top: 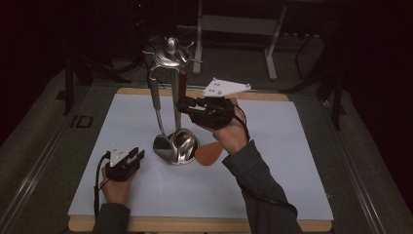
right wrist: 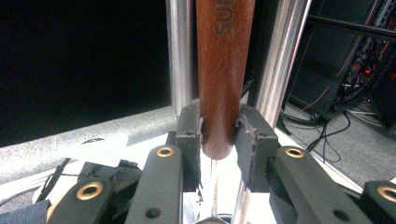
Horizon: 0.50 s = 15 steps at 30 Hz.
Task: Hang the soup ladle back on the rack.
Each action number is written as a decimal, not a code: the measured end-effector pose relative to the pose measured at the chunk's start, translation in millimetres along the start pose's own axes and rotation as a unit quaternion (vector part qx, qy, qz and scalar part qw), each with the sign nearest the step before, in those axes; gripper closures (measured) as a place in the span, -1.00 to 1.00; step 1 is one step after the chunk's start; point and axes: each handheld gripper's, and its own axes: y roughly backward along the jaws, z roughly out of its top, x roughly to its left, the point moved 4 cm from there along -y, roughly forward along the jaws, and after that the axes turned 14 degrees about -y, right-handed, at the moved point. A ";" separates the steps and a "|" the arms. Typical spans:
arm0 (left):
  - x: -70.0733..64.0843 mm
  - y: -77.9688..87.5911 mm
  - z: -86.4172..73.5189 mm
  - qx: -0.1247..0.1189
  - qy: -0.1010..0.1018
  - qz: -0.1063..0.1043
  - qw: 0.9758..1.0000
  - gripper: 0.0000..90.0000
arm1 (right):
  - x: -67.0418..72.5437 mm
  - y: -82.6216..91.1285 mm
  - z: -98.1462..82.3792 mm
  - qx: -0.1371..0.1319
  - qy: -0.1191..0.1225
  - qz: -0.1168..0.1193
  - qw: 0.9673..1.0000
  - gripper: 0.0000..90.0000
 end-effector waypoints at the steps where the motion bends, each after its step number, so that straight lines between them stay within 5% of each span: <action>1: 0.0 0.0 0.0 0.000 0.000 0.000 1.000 0.55 | 0.2 0.0 0.2 -0.001 0.002 -0.001 1.000 0.63; 15: -0.1 0.0 0.1 -0.001 -0.001 0.001 1.000 0.55 | -1.0 -0.2 1.1 -0.007 -0.007 0.008 1.000 0.54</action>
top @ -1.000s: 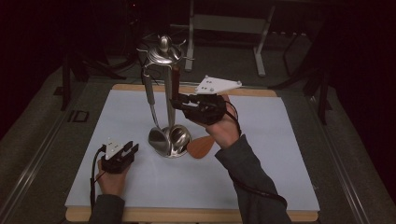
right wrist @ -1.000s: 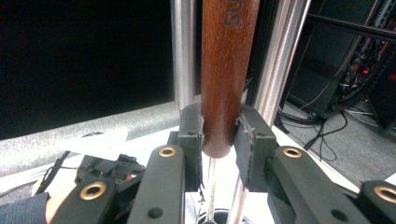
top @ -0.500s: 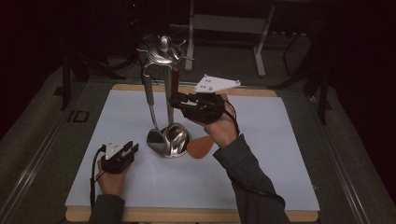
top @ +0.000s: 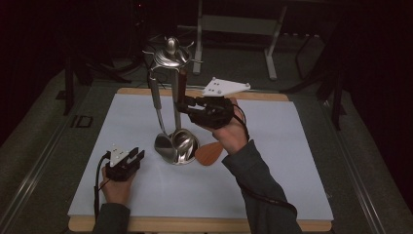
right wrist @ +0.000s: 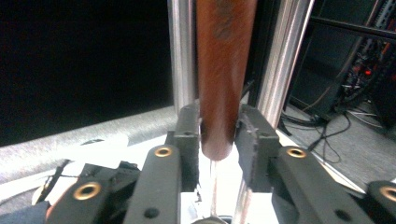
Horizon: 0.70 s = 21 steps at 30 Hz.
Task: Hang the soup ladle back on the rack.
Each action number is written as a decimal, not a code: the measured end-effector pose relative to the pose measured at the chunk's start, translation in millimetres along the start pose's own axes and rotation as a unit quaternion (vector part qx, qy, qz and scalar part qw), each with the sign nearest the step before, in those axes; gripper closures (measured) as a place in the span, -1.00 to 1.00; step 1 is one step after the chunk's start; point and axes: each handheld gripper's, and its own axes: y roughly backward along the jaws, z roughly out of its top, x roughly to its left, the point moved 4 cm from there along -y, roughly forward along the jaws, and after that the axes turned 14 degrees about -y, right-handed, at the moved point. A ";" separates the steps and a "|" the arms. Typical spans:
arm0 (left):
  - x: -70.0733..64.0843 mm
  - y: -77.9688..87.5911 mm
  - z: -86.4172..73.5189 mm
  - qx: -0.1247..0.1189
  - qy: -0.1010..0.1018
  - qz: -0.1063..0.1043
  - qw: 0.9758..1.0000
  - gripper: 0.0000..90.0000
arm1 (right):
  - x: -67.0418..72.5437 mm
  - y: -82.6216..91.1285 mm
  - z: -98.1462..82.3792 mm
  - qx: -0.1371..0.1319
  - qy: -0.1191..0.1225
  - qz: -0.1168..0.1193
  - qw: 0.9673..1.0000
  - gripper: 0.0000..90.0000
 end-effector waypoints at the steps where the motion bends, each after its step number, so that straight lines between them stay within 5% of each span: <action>1: -0.1 -0.1 0.0 -0.001 0.001 0.000 1.000 0.55 | -1.2 1.0 0.2 -0.003 -0.006 0.004 1.000 0.53; 21: 0.0 0.0 0.1 -0.002 0.002 0.000 1.000 0.55 | -8.0 0.4 1.5 -0.004 -0.017 0.047 0.999 0.59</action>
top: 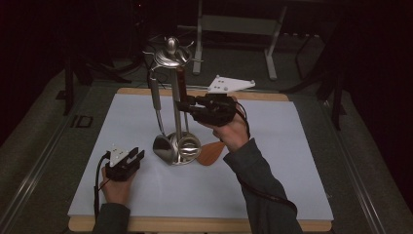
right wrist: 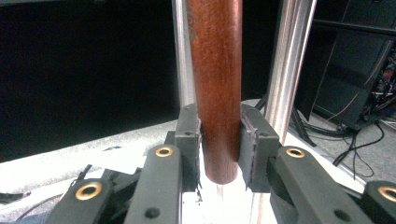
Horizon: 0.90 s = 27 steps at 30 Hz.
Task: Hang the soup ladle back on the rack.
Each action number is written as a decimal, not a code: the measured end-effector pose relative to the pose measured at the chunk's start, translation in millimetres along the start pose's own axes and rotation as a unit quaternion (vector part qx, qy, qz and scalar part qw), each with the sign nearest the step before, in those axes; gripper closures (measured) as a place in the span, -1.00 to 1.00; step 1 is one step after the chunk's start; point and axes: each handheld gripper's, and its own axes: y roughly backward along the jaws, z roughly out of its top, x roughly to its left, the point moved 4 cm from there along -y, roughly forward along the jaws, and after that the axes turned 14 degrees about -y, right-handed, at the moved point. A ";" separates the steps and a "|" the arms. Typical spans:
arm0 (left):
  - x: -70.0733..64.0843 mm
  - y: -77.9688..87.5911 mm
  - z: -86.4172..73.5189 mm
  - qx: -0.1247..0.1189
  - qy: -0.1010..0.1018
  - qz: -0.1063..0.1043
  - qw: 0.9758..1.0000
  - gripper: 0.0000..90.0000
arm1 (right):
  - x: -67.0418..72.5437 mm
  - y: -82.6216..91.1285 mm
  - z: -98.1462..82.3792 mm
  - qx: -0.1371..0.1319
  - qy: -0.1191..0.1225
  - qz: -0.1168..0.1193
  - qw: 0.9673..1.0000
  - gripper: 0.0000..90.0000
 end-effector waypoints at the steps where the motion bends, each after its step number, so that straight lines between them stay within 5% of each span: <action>1: 0.0 0.0 0.0 0.000 0.000 0.000 1.000 0.55 | 0.0 0.0 0.0 0.000 0.000 0.000 1.000 0.59; 13: 0.0 0.0 0.0 0.000 0.000 0.000 1.000 0.55 | -15.5 0.1 2.7 -0.006 -0.051 0.021 0.998 0.52; 27: 0.0 0.0 -0.1 0.000 0.000 0.000 1.000 0.55 | -10.5 1.4 2.5 0.004 -0.021 -0.016 1.000 0.50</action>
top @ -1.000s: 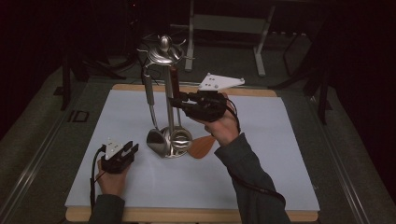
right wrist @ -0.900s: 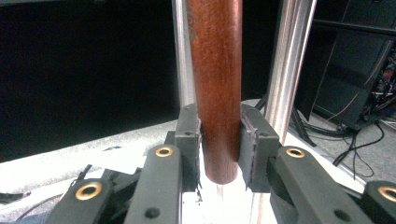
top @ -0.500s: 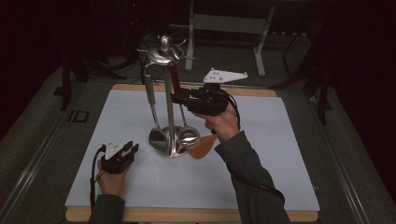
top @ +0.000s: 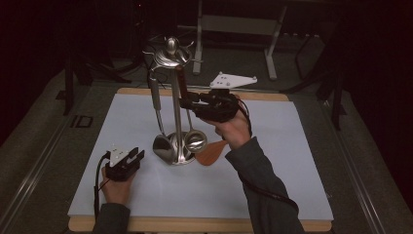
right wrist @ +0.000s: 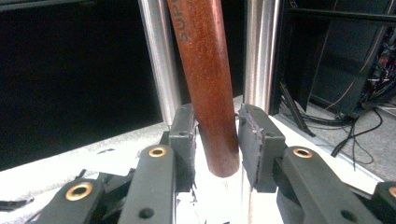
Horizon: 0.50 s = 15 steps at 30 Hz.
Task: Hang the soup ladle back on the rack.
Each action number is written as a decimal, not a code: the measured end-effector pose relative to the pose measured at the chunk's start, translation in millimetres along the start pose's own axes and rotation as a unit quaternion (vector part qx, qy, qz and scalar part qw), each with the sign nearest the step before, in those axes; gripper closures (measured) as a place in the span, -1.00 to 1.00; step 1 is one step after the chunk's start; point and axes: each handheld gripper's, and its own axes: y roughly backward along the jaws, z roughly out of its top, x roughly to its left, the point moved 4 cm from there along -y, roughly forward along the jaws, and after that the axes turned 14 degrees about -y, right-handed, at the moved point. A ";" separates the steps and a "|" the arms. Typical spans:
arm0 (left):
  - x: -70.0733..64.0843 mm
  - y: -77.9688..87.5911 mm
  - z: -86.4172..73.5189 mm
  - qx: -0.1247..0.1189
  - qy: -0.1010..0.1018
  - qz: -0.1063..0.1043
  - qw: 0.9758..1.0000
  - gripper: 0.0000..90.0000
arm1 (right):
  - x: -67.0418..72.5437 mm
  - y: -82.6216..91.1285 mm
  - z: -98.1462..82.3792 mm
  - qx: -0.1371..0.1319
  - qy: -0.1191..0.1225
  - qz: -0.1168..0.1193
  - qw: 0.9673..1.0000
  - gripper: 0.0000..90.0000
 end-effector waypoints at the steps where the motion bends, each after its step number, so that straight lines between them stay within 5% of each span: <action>1: 0.0 0.0 0.0 0.000 0.000 0.000 1.000 0.55 | 0.2 0.2 0.0 -0.001 0.001 0.001 1.000 0.50; 15: 0.2 -0.2 0.0 0.001 0.001 0.000 1.000 0.55 | 2.6 3.3 -3.6 0.011 0.020 -0.007 1.000 0.49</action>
